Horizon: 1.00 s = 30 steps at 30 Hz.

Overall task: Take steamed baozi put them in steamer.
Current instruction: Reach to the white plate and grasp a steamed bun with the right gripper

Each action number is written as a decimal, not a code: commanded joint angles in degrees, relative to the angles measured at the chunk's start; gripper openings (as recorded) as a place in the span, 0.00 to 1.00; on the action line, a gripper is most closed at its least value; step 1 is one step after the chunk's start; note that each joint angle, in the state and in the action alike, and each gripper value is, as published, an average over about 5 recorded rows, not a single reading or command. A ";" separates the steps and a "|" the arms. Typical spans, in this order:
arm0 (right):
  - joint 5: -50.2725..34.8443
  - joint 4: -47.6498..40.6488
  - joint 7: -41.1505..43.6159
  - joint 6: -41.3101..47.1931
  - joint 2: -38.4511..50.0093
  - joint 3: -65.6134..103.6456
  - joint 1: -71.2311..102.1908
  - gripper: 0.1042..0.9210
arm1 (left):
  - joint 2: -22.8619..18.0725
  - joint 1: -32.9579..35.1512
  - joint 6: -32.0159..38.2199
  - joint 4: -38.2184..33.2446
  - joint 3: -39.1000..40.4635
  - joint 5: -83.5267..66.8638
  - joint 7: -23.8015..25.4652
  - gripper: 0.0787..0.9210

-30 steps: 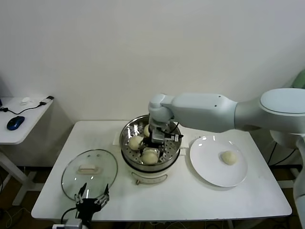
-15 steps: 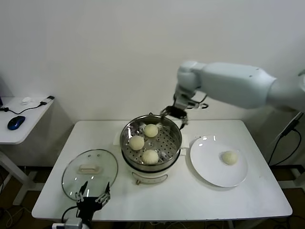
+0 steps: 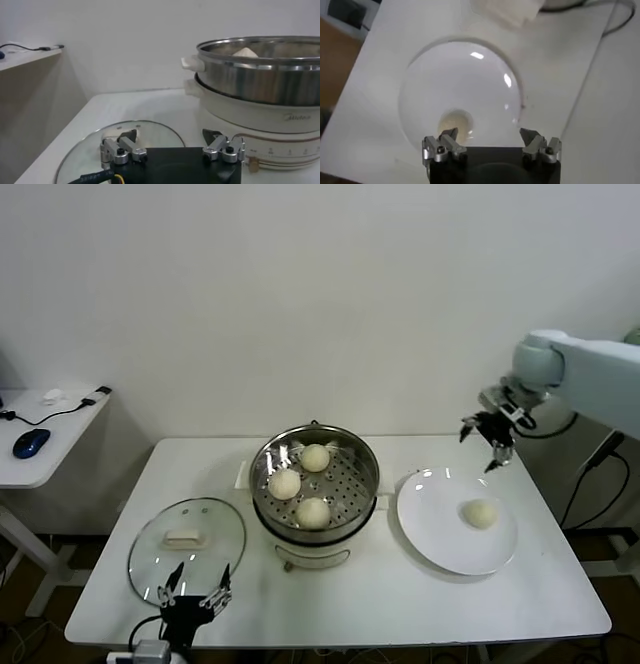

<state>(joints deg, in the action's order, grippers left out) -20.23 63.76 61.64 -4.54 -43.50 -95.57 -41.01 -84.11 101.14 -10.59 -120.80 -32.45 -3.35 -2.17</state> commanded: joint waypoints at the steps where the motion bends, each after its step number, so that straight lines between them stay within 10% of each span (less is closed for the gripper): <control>1: 4.69 -3.66 -3.96 11.64 6.68 10.93 18.60 0.88 | -0.03 -0.03 -0.06 -0.28 0.04 -0.09 0.02 0.88; 30: 11.74 -13.03 -6.20 11.92 -1.16 27.76 32.17 0.76 | -0.53 0.69 0.01 1.10 -0.05 0.63 -0.28 0.88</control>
<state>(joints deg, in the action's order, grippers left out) -9.69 51.71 55.01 6.73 -44.17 -70.20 -10.94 -84.63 101.84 -10.64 -119.80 -32.56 -2.79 -2.47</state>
